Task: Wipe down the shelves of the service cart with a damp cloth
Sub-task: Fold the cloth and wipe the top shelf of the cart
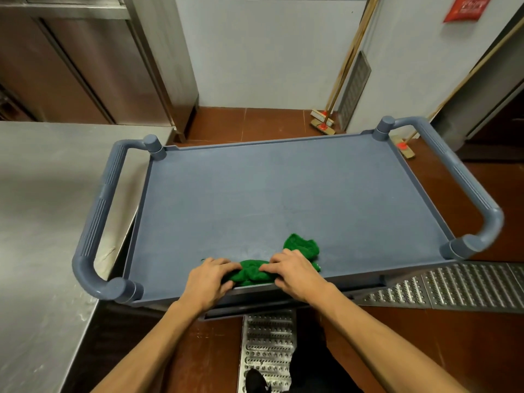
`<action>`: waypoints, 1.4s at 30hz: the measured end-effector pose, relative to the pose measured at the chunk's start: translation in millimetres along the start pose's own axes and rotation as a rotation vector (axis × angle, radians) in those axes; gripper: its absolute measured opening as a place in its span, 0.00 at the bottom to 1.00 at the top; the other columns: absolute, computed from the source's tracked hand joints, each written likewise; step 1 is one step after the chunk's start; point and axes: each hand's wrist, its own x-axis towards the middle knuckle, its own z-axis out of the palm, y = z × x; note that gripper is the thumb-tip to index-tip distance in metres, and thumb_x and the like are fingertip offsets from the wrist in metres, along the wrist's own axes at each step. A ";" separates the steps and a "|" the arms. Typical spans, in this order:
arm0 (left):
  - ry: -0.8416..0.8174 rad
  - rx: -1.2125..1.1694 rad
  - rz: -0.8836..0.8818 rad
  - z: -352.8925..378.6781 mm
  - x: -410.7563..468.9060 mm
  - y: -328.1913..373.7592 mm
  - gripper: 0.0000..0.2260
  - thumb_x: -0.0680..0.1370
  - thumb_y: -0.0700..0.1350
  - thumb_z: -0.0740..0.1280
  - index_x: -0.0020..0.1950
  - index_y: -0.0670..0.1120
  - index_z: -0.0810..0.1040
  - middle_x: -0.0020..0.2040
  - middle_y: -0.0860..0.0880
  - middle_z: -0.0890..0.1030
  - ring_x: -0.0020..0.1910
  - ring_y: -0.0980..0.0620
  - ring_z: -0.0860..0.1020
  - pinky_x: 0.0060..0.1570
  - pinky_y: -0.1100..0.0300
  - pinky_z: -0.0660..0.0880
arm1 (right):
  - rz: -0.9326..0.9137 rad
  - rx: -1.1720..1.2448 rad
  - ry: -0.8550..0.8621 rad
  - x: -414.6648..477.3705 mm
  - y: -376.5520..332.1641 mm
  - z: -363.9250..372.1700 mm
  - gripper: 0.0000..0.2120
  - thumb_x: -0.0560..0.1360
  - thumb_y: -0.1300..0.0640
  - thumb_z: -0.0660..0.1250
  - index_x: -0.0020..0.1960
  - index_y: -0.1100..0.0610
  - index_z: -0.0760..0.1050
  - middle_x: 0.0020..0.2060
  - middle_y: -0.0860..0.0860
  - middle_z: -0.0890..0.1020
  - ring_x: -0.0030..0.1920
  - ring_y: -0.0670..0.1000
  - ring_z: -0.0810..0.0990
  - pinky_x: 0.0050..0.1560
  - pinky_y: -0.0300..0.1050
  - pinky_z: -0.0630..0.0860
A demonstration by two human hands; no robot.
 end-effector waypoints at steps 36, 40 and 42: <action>0.062 -0.078 0.010 60.1 144.8 241.8 0.21 0.69 0.46 0.70 0.62 0.57 0.77 0.56 0.53 0.79 0.53 0.45 0.77 0.47 0.51 0.77 | 0.126 0.184 0.172 -144.2 243.7 -37.0 0.23 0.71 0.49 0.61 0.66 0.43 0.76 0.51 0.45 0.78 0.50 0.52 0.73 0.57 0.47 0.68; 0.047 -0.089 0.054 65.3 163.5 270.5 0.21 0.70 0.46 0.69 0.63 0.56 0.78 0.57 0.51 0.79 0.54 0.45 0.77 0.46 0.51 0.77 | 0.205 0.217 0.220 -164.4 267.7 -37.9 0.24 0.70 0.48 0.59 0.64 0.42 0.77 0.51 0.45 0.79 0.50 0.52 0.74 0.55 0.49 0.71; 0.041 -0.086 0.080 67.5 171.5 282.0 0.21 0.70 0.46 0.70 0.62 0.55 0.78 0.56 0.50 0.79 0.53 0.44 0.78 0.45 0.51 0.77 | 0.242 0.237 0.245 -172.7 275.4 -39.6 0.23 0.69 0.49 0.61 0.63 0.43 0.78 0.50 0.45 0.79 0.51 0.53 0.75 0.54 0.50 0.72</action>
